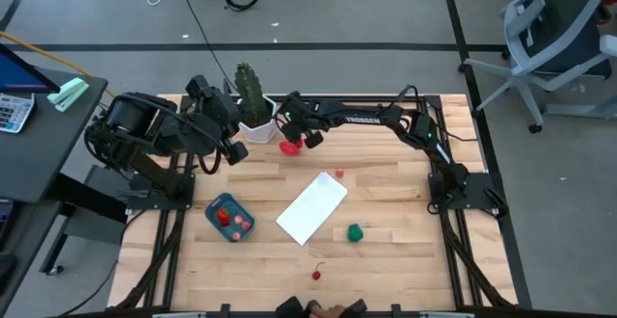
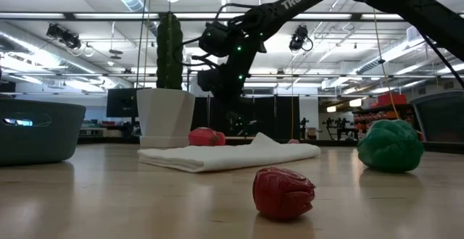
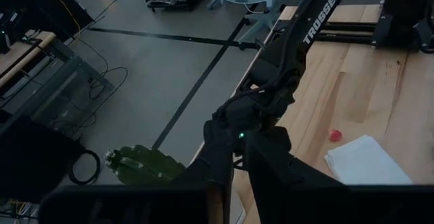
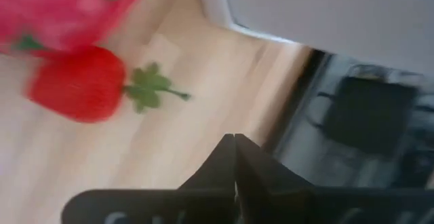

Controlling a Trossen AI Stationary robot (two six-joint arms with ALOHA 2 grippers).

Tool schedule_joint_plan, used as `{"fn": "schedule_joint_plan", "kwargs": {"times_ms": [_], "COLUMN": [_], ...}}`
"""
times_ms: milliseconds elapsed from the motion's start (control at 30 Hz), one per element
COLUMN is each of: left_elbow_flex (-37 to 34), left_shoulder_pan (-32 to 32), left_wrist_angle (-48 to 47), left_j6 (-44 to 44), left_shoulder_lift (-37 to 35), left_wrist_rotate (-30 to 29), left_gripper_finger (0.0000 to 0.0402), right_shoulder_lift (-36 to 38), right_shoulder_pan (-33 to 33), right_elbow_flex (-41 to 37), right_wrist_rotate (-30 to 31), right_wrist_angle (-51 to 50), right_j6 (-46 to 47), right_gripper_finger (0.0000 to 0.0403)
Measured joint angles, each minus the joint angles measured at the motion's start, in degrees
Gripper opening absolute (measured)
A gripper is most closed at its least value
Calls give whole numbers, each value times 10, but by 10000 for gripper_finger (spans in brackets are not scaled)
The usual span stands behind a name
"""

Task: Pick and placing Produce into tupperware
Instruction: Put the strawberry into the blue bin

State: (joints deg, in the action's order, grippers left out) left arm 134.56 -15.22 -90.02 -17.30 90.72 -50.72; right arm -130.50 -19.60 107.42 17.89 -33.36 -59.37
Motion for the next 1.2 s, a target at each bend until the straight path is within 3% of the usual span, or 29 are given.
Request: {"fn": "schedule_joint_plan", "kwargs": {"times_ms": [67,233,433,667,1033,1200], "left_elbow_flex": [0,0,0,0,0,0], "left_shoulder_pan": [0,0,0,0,0,1], "left_wrist_angle": [0,0,0,0,0,0], "left_j6": [1,19,15,19,19,19], "left_shoulder_lift": [0,0,0,0,0,0], "left_wrist_rotate": [0,0,-1,-1,-1,-1], "left_gripper_finger": [49,56,52,51,50,50], "right_shoulder_lift": [1,10,20,22,-36,-36], "right_shoulder_pan": [-5,-32,-82,-156,-130,-142], "right_elbow_flex": [0,0,49,113,112,115], "right_wrist_rotate": [-46,-254,-287,-470,-485,-510], "right_wrist_angle": [-29,-56,-30,-19,37,-6], "right_j6": [35,131,247,483,525,556], "right_gripper_finger": [4,6,5,3,3,10]}}
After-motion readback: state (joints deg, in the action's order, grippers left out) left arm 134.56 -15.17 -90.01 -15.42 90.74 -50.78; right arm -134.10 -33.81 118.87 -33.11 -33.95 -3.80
